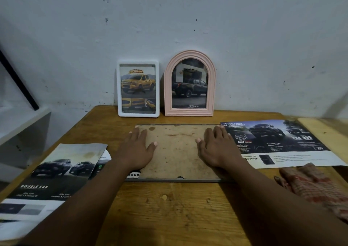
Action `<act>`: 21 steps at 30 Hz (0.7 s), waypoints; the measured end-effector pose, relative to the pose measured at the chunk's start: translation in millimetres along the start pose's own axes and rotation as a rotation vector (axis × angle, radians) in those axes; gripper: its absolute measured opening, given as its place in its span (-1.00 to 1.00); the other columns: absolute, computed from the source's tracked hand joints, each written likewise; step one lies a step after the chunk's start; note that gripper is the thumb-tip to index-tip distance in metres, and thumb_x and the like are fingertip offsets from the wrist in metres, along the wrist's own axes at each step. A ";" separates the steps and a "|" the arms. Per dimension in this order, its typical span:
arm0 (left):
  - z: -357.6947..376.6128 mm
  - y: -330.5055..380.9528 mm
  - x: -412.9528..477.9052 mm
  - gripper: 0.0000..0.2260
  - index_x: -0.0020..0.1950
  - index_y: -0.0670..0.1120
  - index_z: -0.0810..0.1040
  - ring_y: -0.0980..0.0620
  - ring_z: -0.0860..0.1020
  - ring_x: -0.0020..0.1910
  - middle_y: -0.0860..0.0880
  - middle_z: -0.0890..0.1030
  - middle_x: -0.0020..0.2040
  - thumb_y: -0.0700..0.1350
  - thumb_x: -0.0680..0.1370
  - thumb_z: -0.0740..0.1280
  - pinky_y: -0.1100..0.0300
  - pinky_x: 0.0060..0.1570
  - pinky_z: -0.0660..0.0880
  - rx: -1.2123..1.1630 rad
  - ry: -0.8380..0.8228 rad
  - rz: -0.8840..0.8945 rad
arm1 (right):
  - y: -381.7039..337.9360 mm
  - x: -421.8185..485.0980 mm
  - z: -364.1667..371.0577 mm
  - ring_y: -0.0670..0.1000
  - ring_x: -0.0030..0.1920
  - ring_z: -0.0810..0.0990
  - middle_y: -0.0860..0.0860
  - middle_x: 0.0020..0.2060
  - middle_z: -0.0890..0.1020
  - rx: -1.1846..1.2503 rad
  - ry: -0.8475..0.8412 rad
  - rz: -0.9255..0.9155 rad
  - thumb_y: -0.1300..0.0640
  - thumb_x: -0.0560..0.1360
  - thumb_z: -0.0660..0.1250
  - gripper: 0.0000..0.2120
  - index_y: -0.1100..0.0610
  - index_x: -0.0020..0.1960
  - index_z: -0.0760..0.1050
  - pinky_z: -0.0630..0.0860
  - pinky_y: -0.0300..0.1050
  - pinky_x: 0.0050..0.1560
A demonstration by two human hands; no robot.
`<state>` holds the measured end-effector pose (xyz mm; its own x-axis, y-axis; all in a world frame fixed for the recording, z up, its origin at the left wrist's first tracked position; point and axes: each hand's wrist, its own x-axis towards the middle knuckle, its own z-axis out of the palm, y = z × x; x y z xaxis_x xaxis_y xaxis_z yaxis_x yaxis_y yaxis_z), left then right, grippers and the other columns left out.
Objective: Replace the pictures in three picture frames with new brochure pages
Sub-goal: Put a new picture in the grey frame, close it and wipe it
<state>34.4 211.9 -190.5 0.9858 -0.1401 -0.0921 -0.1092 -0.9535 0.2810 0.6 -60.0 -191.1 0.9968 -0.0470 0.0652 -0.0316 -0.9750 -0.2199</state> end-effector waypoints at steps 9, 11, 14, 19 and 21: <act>1.8 3.5 1.9 -0.41 0.66 0.01 -0.21 -0.06 -0.27 0.62 -0.06 -0.21 0.66 0.21 0.67 -0.22 -0.13 0.56 -0.26 0.294 0.007 0.121 | -6.1 -9.8 0.9 0.07 0.01 0.53 0.11 0.01 0.60 -0.027 0.262 -0.091 -0.14 0.58 -0.03 -0.54 0.13 0.10 0.51 0.50 -0.01 0.04; 0.4 2.9 3.5 -0.41 0.66 0.03 -0.20 -0.05 -0.26 0.62 -0.05 -0.21 0.66 0.22 0.68 -0.18 -0.15 0.56 -0.22 0.243 -0.008 0.106 | -5.7 -9.8 0.4 0.07 0.03 0.52 0.12 0.03 0.60 0.035 0.279 -0.087 -0.09 0.59 0.06 -0.61 0.15 0.12 0.51 0.49 -0.04 0.01; -3.5 7.2 3.6 -0.38 0.66 0.06 -0.22 -0.03 -0.29 0.61 -0.01 -0.25 0.66 0.28 0.66 -0.15 -0.15 0.56 -0.24 0.193 -0.065 0.064 | -0.6 -8.2 -6.4 0.12 0.27 0.44 0.15 0.27 0.50 0.111 0.134 -0.097 -0.10 0.60 0.13 -0.59 0.16 0.29 0.43 0.41 0.01 0.23; 0.0 14.6 -1.2 -0.24 0.66 0.01 -0.23 -0.07 -0.31 0.61 -0.06 -0.25 0.65 0.41 0.58 -0.23 -0.13 0.51 -0.35 0.274 -0.014 0.058 | -3.0 -11.5 3.0 0.17 0.60 -0.07 0.18 0.59 0.06 -0.051 -0.026 -0.131 -0.29 0.60 -0.19 -0.32 0.11 0.56 0.05 -0.03 0.16 0.56; 1.1 15.3 -4.8 -0.25 0.66 -0.02 -0.22 -0.06 -0.30 0.61 -0.08 -0.23 0.66 0.39 0.59 -0.22 -0.09 0.53 -0.33 0.286 0.007 0.113 | -3.5 -11.9 4.9 0.17 0.61 -0.12 0.17 0.60 0.01 -0.057 -0.025 -0.134 -0.34 0.57 -0.26 -0.26 0.09 0.58 -0.01 -0.07 0.18 0.57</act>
<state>27.9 197.7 -186.8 0.9661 -0.2489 -0.0691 -0.2488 -0.9685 0.0092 -10.8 -55.0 -195.9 0.9939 0.0886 0.0657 0.0979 -0.9831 -0.1549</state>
